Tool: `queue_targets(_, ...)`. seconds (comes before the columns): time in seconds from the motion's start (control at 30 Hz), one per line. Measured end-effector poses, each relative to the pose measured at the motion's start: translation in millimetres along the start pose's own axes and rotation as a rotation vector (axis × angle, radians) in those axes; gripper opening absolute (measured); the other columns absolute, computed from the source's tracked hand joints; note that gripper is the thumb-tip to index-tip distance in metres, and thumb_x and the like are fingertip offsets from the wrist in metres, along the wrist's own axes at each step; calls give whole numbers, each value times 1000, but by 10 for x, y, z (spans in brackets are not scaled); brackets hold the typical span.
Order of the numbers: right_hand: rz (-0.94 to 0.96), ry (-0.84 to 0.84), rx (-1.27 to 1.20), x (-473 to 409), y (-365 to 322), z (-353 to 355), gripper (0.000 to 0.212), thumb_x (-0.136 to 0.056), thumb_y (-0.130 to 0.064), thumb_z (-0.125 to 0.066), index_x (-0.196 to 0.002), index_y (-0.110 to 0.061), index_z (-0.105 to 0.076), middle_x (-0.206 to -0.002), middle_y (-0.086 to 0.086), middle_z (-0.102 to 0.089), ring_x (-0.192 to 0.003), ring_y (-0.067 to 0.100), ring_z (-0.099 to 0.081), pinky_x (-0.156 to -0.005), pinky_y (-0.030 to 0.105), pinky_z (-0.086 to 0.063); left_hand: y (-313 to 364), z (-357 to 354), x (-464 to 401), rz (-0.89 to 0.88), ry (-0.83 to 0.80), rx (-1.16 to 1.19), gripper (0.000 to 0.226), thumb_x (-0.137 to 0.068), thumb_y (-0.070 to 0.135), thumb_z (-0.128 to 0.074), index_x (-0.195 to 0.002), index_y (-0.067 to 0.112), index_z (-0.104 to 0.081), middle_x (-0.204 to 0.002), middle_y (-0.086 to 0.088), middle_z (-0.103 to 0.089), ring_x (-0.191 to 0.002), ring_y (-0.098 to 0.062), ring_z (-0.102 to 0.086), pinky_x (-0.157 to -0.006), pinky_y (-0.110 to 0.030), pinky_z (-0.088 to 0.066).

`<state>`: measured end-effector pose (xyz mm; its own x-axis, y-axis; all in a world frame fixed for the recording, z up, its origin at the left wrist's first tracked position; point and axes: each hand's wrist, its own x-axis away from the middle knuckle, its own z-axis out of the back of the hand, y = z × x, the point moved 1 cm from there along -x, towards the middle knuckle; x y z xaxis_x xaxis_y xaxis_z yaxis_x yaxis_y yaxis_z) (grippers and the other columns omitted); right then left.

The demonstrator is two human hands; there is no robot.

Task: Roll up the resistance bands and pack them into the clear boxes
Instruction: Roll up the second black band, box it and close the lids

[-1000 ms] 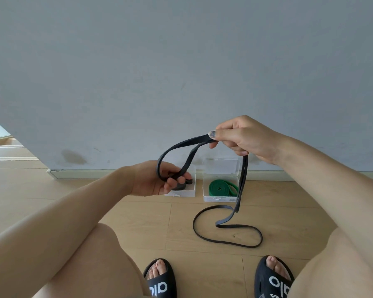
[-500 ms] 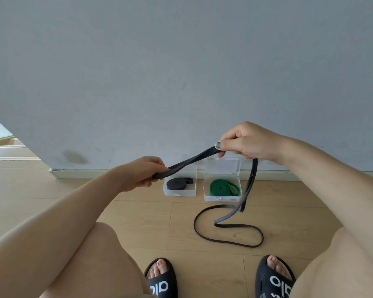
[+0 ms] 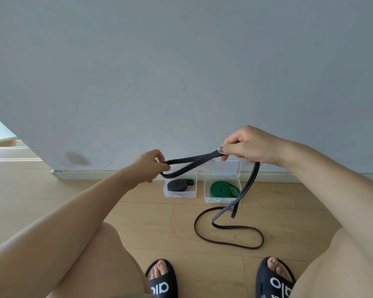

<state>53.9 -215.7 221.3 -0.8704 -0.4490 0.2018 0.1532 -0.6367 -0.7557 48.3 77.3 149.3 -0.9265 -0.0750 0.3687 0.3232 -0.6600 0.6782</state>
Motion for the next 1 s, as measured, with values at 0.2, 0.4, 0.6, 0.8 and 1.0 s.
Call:
queue_targets(0.2,-50,-55,34,-4,83,10,30,-103,-28,-60,-90,-7,-78,-52,-7,-44,-45,11,-31,-46,21,-27,-34,160,117,15,-267,279,14,-96,10,-64,-107,7,-73,-100,-7,-70,-91,-17,-70,-90,-33,-58)
queue_targets(0.4,-131,-180,196,-6,198,-47,31,-105,-37,-53,-97,-17,-75,-68,-5,-68,-57,14,-54,-64,24,-42,-23,290,168,15,-301,715,20,-103,10,-56,-112,14,-72,-89,-4,-64,-70,-9,-57,-61,-17,-54)
queue_targets(0.6,-126,-217,225,-38,167,-149,33,-109,-36,-46,-96,-18,-70,-84,-4,-79,-78,8,-75,-85,28,-53,123,359,184,-173,-289,1018,35,-75,17,-88,-108,8,-80,-97,-3,-70,-92,-6,-69,-81,-13,-57)
queue_targets(0.8,-183,-320,454,-68,149,-353,33,-105,-30,-42,-105,-11,-69,-100,1,-74,-93,19,-66,-86,33,-51,509,212,381,-363,-124,757,16,-97,5,-65,-112,10,-70,-82,1,-55,-77,-8,-58,-73,-17,-55)
queue_targets(1.0,-54,33,-10,-54,-84,-303,30,-105,-31,-55,-117,-6,-65,-109,11,-73,-104,30,-72,-94,43,-58,687,84,502,-636,265,141,14,-86,7,-78,-87,14,-66,-61,6,-53,-61,-11,-55,-58,-30,-55)
